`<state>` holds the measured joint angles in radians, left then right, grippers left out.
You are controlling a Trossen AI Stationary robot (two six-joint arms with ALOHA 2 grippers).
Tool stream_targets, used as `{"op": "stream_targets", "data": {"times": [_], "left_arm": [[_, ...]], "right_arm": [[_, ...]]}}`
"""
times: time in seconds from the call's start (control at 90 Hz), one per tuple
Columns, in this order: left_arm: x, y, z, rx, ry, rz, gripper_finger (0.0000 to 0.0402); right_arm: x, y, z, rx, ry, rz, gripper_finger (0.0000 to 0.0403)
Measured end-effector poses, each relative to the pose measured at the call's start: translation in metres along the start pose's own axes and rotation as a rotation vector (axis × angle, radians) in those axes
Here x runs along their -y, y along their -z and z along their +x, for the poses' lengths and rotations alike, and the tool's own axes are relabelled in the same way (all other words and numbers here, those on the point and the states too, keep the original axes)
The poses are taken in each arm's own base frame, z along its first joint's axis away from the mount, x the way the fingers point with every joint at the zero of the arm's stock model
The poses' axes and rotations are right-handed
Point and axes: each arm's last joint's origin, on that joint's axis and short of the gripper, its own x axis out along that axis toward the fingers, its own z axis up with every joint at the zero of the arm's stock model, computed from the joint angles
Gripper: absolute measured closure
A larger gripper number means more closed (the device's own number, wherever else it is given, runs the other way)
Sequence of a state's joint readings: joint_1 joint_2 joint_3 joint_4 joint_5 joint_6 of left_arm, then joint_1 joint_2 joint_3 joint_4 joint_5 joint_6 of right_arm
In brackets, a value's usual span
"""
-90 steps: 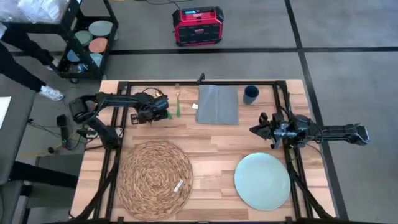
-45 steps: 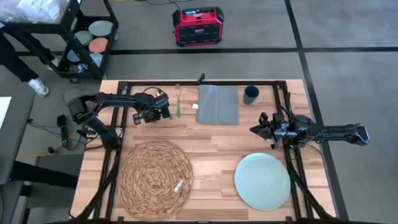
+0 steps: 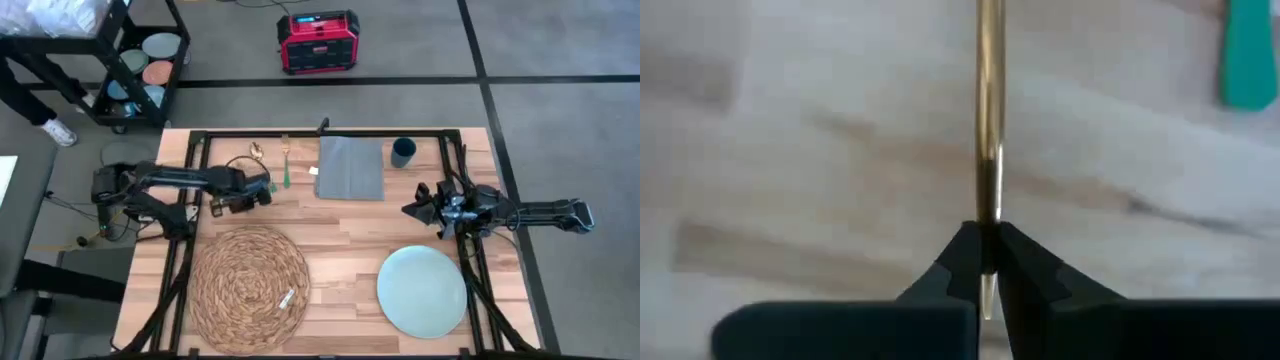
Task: Set table place
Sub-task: Put the gold table knife to the left of the brown table mat
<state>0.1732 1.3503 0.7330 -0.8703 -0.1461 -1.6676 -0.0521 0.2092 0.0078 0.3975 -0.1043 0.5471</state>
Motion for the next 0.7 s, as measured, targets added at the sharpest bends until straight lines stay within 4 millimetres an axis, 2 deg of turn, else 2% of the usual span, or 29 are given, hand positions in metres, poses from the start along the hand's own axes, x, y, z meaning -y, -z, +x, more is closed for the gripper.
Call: {"op": "stream_targets", "data": {"times": [0.122, 0.344, 0.411, 0.7], "left_arm": [[-0.007, 0.030, -0.013, -0.023, 0.069, -0.007, 0.0401], [-0.025, 0.089, -0.024, -0.065, 0.161, -0.104, 0.0401], [-0.028, 0.103, -0.029, -0.085, 0.193, -0.084, 0.0401], [-0.003, 0.153, -0.073, -0.045, 0.163, 0.076, 0.0401]], "right_arm": [[0.000, 0.000, 0.000, 0.001, 0.000, -0.029, 0.0403], [0.000, 0.000, 0.000, 0.000, -0.001, -0.032, 0.0403], [0.000, 0.000, 0.000, 0.000, -0.001, -0.033, 0.0403], [0.000, 0.001, 0.000, -0.010, 0.000, -0.051, 0.0403]]}}
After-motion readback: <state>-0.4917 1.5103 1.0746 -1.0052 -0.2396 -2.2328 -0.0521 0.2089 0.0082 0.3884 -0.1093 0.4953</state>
